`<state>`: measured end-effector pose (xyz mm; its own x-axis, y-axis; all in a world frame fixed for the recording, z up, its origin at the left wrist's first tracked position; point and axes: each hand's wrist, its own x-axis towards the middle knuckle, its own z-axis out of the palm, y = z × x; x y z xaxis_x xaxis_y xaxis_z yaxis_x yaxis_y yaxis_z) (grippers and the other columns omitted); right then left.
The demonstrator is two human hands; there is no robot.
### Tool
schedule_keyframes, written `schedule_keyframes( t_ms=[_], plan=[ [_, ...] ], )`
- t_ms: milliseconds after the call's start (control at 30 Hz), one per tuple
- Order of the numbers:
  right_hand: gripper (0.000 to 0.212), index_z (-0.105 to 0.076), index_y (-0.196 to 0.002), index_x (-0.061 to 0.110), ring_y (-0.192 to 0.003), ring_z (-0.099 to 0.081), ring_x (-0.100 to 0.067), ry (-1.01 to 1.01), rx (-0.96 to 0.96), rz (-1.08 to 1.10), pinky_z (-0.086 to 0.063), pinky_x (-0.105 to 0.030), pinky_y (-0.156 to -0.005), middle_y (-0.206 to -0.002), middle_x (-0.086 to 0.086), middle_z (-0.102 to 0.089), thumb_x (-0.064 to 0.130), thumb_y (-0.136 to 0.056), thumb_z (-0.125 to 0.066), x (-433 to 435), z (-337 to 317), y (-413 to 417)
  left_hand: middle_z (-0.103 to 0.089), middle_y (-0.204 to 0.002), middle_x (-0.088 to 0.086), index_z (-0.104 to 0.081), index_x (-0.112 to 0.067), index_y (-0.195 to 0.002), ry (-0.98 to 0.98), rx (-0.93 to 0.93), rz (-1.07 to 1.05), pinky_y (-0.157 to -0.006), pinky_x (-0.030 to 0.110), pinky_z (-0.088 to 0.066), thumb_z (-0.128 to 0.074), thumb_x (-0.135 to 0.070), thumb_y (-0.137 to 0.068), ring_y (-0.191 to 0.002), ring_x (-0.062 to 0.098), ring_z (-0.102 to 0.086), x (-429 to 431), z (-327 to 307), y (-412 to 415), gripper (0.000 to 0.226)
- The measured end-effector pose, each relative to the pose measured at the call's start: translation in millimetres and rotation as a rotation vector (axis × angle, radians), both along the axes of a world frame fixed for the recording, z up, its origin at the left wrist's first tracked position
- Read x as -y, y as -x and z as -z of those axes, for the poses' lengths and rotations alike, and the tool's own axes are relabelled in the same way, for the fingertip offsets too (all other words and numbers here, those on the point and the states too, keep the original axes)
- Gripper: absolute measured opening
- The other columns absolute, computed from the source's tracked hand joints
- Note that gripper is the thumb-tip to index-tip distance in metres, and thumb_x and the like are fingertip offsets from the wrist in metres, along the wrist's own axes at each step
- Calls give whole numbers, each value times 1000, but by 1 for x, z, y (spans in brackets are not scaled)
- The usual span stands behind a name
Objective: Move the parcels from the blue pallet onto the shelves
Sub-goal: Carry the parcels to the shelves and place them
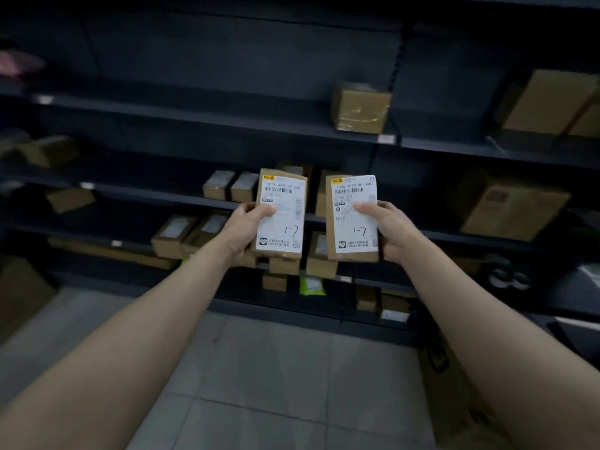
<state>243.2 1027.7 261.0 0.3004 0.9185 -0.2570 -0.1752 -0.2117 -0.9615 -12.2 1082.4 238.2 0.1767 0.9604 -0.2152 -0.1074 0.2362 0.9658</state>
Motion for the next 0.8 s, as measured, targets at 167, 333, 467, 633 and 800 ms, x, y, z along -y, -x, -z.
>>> schedule_keyframes(
  t_ms=[167,333,467,633,800],
  plan=[
    [48,-55,-119,14,-81,-74,-25,52,3,-144,-59,-42,-60,-94,-8,-76,21,-77,-79,-50,9,39,-72,-97,8,-42,-18,-121,33,-59,-151,-57,36,-58,-65,-33,-84,-76,23,-73,-18,15,55,45],
    [51,-53,-125,14,-82,-74,-24,56,44,-240,-59,-42,-63,-97,-8,-75,23,-80,-76,-102,11,94,-73,-94,6,-43,-20,-118,25,-49,-260,-56,34,-58,-65,-34,-84,-73,21,-73,-46,20,118,43],
    [51,-52,-124,16,-78,-74,-23,91,65,-263,-59,-41,-60,-93,-7,-76,24,-80,-77,-141,20,156,-73,-91,5,-44,-21,-117,23,-44,-305,-48,28,-55,-66,-34,-84,-69,19,-73,-78,28,177,42],
    [55,-49,-128,14,-82,-74,-24,110,67,-276,-59,-50,-76,-97,-9,-75,22,-81,-76,-194,26,228,-74,-86,2,-45,-22,-117,33,-67,-339,-49,28,-54,-67,-36,-82,-70,19,-73,-132,34,253,44],
    [54,-48,-127,13,-81,-74,-24,124,87,-235,-59,-50,-77,-96,-8,-75,21,-81,-75,-237,35,280,-73,-88,4,-43,-19,-118,23,-80,-335,-47,27,-53,-66,-34,-83,-68,18,-73,-181,37,313,45]
  ],
)
